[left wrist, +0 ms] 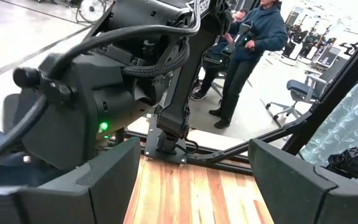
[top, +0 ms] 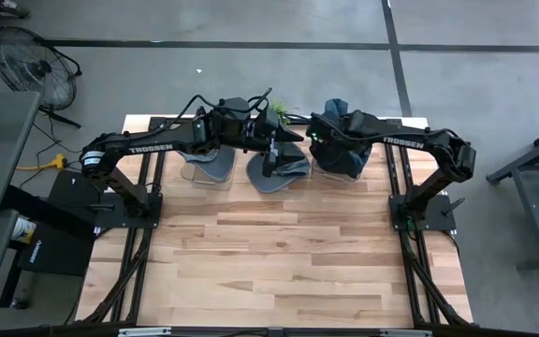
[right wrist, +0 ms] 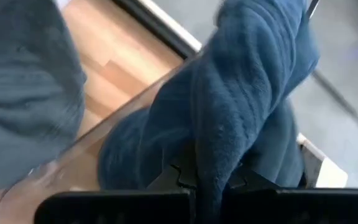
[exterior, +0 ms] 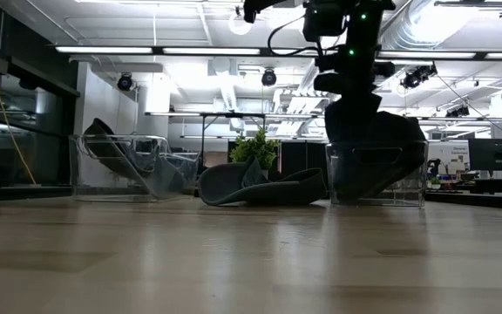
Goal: Pick & Place hat
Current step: Put the blue cap into the right transparent bin
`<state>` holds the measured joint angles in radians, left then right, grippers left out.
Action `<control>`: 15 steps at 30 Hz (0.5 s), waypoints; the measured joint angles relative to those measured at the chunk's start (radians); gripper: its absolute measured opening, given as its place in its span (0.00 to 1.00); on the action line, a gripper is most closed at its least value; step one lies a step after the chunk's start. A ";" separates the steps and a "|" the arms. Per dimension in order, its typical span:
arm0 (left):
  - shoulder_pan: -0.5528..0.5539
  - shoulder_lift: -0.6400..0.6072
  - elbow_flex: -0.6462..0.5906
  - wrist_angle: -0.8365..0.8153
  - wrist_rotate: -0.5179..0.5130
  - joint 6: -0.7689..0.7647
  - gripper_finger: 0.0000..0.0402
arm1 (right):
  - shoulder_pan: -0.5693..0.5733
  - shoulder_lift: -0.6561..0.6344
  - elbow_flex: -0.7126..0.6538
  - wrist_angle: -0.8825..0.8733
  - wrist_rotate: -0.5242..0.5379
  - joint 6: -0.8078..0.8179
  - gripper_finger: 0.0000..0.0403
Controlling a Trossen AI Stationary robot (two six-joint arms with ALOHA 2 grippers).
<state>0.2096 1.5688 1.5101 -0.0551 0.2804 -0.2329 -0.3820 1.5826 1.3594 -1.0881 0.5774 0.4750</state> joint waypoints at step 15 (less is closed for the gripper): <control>0.000 0.000 0.000 0.000 -0.001 0.000 0.74 | -0.022 0.000 0.001 -0.147 -0.214 0.139 0.00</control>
<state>0.2096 1.5688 1.5105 -0.0551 0.2798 -0.2329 -0.4039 1.5829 1.3601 -1.2346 0.3636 0.6136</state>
